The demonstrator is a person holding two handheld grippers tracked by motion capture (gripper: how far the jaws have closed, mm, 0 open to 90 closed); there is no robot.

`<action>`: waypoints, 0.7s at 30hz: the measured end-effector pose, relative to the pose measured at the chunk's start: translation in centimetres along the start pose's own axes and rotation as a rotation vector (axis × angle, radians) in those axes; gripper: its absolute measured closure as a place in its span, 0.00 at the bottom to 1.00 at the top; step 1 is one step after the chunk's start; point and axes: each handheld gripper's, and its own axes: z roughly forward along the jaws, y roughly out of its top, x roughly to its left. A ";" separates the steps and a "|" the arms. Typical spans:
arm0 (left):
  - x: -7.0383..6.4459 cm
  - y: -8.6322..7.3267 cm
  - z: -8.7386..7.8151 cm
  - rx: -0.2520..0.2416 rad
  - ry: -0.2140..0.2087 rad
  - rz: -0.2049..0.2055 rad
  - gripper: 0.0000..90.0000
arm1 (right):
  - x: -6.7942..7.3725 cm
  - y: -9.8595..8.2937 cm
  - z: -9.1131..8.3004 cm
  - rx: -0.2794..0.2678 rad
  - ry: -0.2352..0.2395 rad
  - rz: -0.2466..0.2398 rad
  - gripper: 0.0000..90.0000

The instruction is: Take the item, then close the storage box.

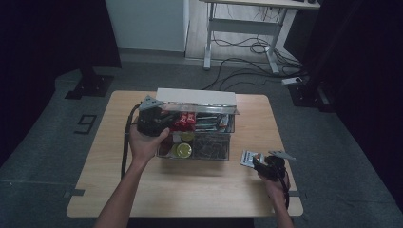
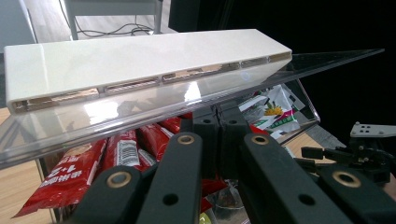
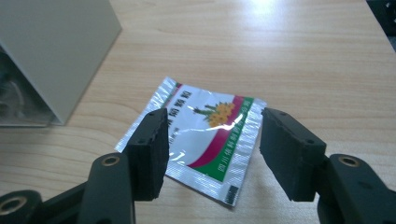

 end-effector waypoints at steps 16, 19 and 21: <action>-0.3 0.0 -0.2 0.004 -0.005 0.006 1.00 | 0.4 0.3 -0.8 -0.048 0.050 0.007 0.48; -0.4 -0.2 -0.3 0.004 -0.006 0.006 1.00 | 0.3 0.2 -0.8 -0.045 0.059 0.012 0.48; -0.4 -0.2 -0.4 0.006 -0.008 0.007 0.99 | 0.3 0.3 -0.9 -0.044 0.080 0.023 0.48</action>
